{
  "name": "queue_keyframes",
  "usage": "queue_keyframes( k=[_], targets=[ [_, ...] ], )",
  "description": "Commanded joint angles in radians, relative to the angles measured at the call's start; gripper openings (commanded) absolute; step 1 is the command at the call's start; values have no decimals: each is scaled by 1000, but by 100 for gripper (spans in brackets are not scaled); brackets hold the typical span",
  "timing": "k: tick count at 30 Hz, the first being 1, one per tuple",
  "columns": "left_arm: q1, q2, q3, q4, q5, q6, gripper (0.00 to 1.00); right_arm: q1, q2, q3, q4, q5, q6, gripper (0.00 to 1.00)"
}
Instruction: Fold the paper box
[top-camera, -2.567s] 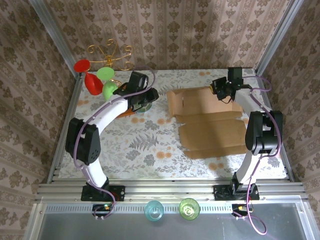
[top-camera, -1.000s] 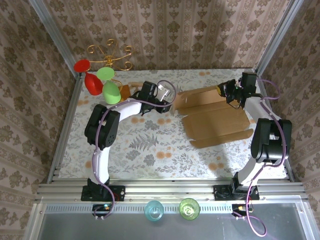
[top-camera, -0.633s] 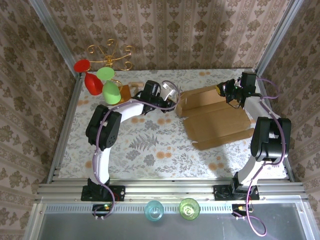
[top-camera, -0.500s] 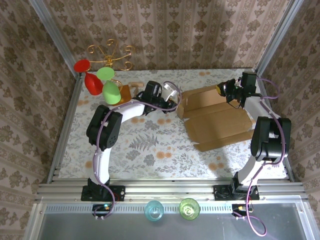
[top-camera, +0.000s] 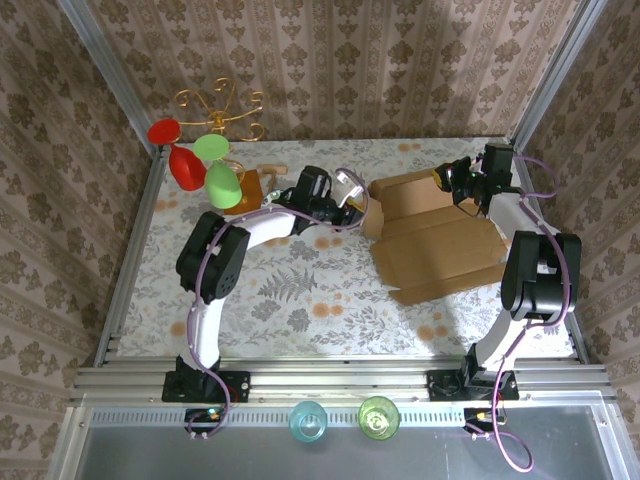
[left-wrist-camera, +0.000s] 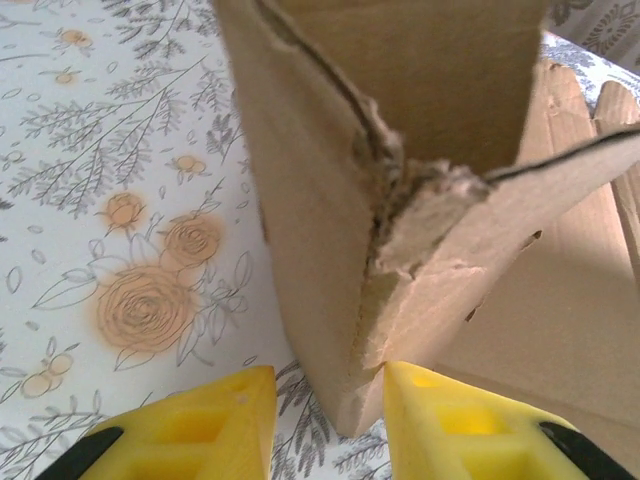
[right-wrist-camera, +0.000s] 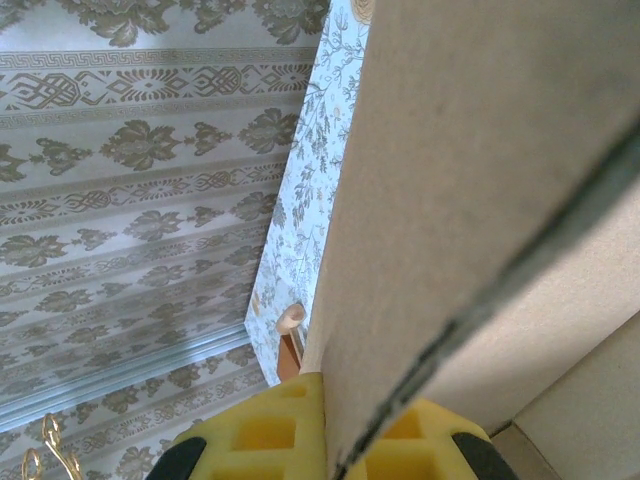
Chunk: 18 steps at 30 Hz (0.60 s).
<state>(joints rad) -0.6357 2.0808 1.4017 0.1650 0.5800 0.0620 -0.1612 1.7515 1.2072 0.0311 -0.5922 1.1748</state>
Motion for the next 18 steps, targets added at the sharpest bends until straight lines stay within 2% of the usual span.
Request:
queue_keyframes(
  k=[1,18],
  targets=[
    [-11,-30,-9,40,22,-14,35,7,21,-18,38,-31,-10,0],
    [-42,1,10,131,-56,-107,40,14,22,-37,55,-30,4,0]
  ],
)
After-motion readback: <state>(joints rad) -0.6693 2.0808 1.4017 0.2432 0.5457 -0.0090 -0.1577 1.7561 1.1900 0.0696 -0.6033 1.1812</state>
